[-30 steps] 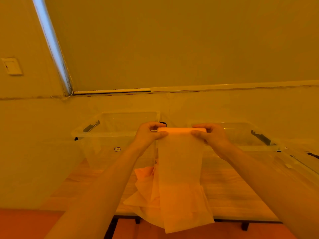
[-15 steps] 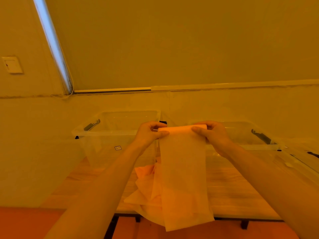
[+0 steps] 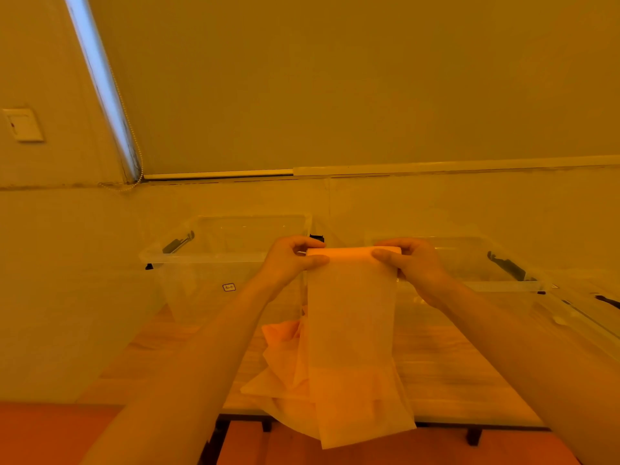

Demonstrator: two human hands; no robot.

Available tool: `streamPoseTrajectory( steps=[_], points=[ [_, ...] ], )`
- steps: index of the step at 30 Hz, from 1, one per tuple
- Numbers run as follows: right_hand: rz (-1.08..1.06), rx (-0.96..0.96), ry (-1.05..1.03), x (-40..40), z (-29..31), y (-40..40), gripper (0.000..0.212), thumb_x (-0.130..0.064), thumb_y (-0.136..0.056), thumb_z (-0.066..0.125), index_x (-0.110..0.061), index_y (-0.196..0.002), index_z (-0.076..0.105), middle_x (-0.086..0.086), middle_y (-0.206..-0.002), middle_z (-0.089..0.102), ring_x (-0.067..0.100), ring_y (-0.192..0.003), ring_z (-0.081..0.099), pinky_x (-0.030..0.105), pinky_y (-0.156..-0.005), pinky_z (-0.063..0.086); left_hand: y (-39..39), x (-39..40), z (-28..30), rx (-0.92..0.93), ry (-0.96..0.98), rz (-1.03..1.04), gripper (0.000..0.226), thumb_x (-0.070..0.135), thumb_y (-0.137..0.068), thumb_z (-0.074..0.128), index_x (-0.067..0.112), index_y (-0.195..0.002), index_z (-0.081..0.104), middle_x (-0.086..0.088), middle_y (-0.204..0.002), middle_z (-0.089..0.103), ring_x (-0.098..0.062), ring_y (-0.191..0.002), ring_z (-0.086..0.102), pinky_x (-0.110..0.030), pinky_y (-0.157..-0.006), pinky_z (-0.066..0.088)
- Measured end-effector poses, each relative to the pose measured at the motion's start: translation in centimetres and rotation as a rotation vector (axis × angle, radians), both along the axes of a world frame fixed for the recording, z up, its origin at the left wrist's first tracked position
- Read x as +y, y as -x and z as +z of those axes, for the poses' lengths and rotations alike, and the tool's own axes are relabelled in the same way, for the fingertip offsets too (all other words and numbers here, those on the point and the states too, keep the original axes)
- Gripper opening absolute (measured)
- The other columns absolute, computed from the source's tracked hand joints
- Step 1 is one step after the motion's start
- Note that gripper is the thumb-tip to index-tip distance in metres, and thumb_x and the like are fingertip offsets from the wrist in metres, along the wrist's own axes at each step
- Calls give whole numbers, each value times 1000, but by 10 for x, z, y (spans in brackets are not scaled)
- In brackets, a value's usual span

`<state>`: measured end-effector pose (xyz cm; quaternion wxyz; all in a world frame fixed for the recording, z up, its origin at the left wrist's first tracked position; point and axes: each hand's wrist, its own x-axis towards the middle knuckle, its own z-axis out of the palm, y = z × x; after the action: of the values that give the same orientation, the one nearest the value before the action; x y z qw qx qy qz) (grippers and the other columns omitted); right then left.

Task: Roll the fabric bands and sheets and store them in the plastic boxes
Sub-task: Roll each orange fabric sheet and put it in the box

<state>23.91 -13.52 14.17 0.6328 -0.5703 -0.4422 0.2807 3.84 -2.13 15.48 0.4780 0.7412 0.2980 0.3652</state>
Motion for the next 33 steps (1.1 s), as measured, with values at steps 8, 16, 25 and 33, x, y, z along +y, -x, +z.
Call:
streamPoseTrajectory(
  steps=[8,16,25,33],
  points=[
    [24,2,38,0,3,-1,24,-4,-82,71,-16,-102,67,5,-100,66,14,-80,63,13,-51,47,3,-2,-1,10,-11,23,9,15,-87,65,23,-91,65,6,-93,63,-7,-83,62,-16,-64,52],
    [28,55,7,1,-2,0,8,-9,-84,69,-14,-90,70,7,-90,67,17,-77,63,15,-52,49,5,-2,1,-8,3,-7,16,8,-82,69,20,-93,67,3,-96,64,-12,-86,63,-17,-67,55],
    [40,46,17,3,-4,-1,13,-5,-83,70,-17,-89,69,7,-95,67,18,-81,65,17,-55,51,5,-1,-2,-8,6,24,12,12,-83,69,21,-92,67,3,-100,63,-13,-89,63,-19,-67,53],
    [32,46,-3,4,-8,1,14,-5,-80,72,-18,-83,70,3,-88,69,12,-76,66,16,-57,51,5,-2,-2,26,-25,26,10,14,-87,65,22,-91,66,5,-94,63,-10,-84,61,-20,-67,51]
  ],
)
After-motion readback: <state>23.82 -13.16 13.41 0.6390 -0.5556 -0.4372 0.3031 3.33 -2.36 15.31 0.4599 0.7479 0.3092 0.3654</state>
